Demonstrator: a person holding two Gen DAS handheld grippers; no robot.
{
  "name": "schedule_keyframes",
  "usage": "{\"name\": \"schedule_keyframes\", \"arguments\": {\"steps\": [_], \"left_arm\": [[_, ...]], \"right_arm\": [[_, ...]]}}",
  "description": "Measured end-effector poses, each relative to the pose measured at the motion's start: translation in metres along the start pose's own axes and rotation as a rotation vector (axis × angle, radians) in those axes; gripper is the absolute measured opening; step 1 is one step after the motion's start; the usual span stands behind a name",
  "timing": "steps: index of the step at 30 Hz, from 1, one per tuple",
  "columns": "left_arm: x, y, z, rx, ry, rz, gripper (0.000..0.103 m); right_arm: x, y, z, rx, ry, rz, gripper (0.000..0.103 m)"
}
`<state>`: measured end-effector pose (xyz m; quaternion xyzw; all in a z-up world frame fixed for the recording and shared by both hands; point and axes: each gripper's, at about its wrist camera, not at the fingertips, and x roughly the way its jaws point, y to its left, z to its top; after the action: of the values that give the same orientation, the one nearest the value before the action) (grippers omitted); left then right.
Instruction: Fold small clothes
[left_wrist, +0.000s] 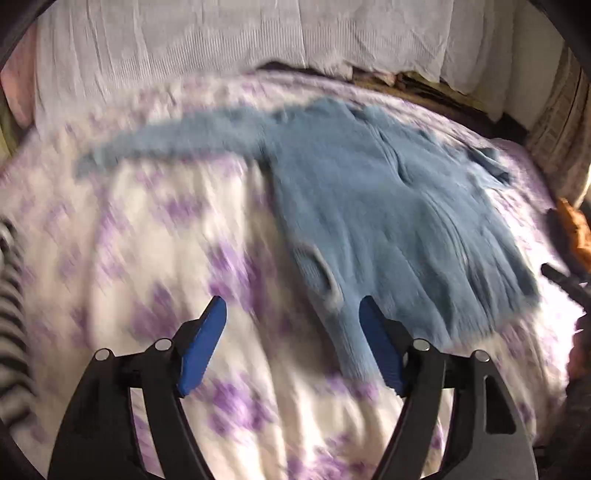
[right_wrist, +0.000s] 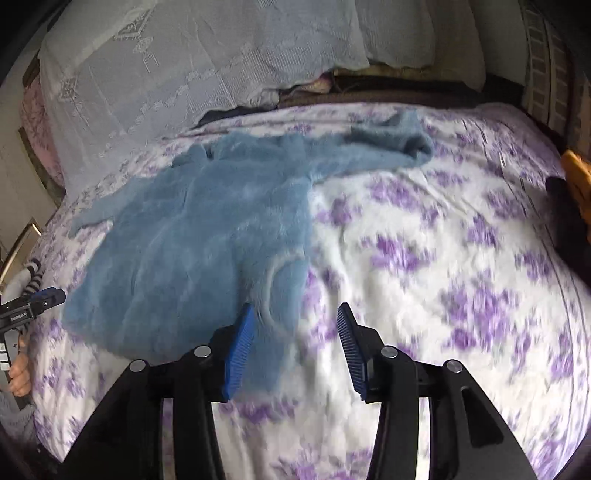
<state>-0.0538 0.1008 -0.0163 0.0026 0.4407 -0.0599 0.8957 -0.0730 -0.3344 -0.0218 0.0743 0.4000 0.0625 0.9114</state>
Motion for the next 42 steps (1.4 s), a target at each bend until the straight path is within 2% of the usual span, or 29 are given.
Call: {"name": "schedule_keyframes", "arguments": {"steps": [2, 4, 5, 7, 9, 11, 12, 13, 15, 18, 22, 25, 27, 29, 31, 33, 34, 35, 36, 39, 42], "left_arm": [[0.000, -0.010, 0.024, 0.016, -0.018, -0.011, 0.072], [0.008, -0.025, 0.044, 0.047, -0.027, -0.024, 0.080], [0.014, -0.034, 0.053, 0.059, -0.031, -0.015, 0.088], [0.036, -0.050, 0.069, 0.073, -0.025, 0.019, 0.091], [0.065, -0.065, 0.076, 0.104, 0.033, 0.023, 0.091], [0.103, -0.068, 0.074, 0.109, 0.124, 0.065, 0.092], [0.118, -0.067, 0.071, 0.107, 0.172, 0.070, 0.096], [0.127, -0.064, 0.070, 0.096, 0.193, 0.052, 0.097], [0.123, -0.062, 0.078, 0.091, 0.182, 0.029, 0.097], [0.109, -0.062, 0.101, 0.087, 0.138, 0.015, 0.097], [0.113, -0.071, 0.151, 0.056, 0.051, 0.037, 0.098], [0.140, -0.077, 0.177, -0.003, 0.051, 0.033, 0.098], [0.162, -0.079, 0.181, -0.029, 0.048, 0.035, 0.098], [0.190, -0.078, 0.173, -0.024, 0.040, 0.085, 0.098], [0.210, -0.075, 0.162, -0.017, 0.094, 0.092, 0.099], [0.199, -0.073, 0.166, -0.034, 0.054, 0.058, 0.099], [0.200, -0.073, 0.164, -0.036, 0.055, 0.061, 0.099], [0.204, -0.075, 0.164, -0.028, 0.067, 0.070, 0.099], [0.205, -0.077, 0.165, -0.016, 0.074, 0.081, 0.099], [0.205, -0.080, 0.168, -0.010, 0.068, 0.089, 0.099], [0.205, -0.077, 0.167, -0.015, 0.067, 0.083, 0.099]], "right_arm": [[0.005, 0.010, 0.016, -0.006, -0.009, 0.027, 0.047], [0.019, 0.030, 0.039, -0.014, -0.004, 0.079, 0.047], [0.027, 0.038, 0.047, -0.019, 0.008, 0.097, 0.047], [0.052, 0.059, 0.061, -0.028, 0.043, 0.116, 0.051], [0.083, 0.072, 0.067, -0.030, 0.112, 0.113, 0.056], [0.111, 0.072, 0.060, -0.026, 0.201, 0.087, 0.056], [0.124, 0.067, 0.057, -0.015, 0.224, 0.083, 0.055], [0.123, 0.063, 0.058, -0.016, 0.205, 0.102, 0.054], [0.113, 0.056, 0.067, -0.030, 0.175, 0.106, 0.054], [0.090, 0.041, 0.098, -0.065, 0.025, 0.025, 0.055], [0.107, 0.024, 0.153, -0.109, -0.095, -0.213, 0.055], [0.140, 0.003, 0.177, -0.137, -0.104, -0.349, 0.055], [0.161, -0.010, 0.185, -0.119, -0.111, -0.424, 0.055], [0.175, -0.027, 0.183, -0.097, -0.113, -0.419, 0.055], [0.185, -0.039, 0.176, -0.097, -0.099, -0.452, 0.055], [0.193, -0.054, 0.176, -0.080, -0.075, -0.478, 0.050], [0.195, -0.065, 0.179, -0.049, -0.068, -0.474, 0.029], [0.189, -0.068, 0.177, -0.027, -0.067, -0.471, 0.017], [0.188, -0.079, 0.181, 0.012, -0.069, -0.444, 0.012], [0.165, -0.108, 0.184, 0.141, -0.122, -0.373, 0.011], [0.136, -0.153, 0.185, 0.319, -0.183, -0.463, 0.011]]}}
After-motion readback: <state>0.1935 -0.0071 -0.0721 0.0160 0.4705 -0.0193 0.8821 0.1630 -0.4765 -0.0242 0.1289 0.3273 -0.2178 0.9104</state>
